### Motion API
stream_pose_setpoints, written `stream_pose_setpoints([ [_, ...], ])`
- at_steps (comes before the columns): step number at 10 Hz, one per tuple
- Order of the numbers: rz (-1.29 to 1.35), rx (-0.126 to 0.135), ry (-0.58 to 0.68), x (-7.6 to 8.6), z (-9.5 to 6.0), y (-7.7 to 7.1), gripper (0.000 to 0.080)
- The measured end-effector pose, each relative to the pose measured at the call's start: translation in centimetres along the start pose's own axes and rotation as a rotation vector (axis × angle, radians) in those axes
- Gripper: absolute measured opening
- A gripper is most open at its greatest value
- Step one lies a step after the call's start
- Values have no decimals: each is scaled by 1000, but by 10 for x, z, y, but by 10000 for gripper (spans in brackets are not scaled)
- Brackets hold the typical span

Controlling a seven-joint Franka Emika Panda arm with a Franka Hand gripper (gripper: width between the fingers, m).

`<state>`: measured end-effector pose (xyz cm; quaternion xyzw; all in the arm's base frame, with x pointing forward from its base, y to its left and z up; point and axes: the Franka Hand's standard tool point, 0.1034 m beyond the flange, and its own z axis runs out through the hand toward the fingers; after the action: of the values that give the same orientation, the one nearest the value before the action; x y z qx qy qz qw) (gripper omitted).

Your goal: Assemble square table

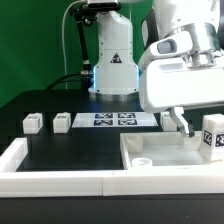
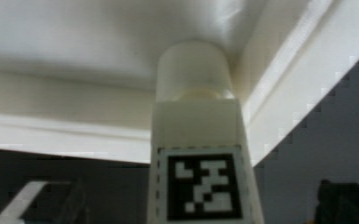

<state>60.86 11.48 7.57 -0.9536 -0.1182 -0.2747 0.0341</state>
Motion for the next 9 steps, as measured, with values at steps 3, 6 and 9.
stream_pose_setpoints([
  [3,2,3,-22,17,-20,4,649],
  [6,1,7,-40,13,-17,2,649],
  [9,-5,50,-237,10,-11,-1,649],
])
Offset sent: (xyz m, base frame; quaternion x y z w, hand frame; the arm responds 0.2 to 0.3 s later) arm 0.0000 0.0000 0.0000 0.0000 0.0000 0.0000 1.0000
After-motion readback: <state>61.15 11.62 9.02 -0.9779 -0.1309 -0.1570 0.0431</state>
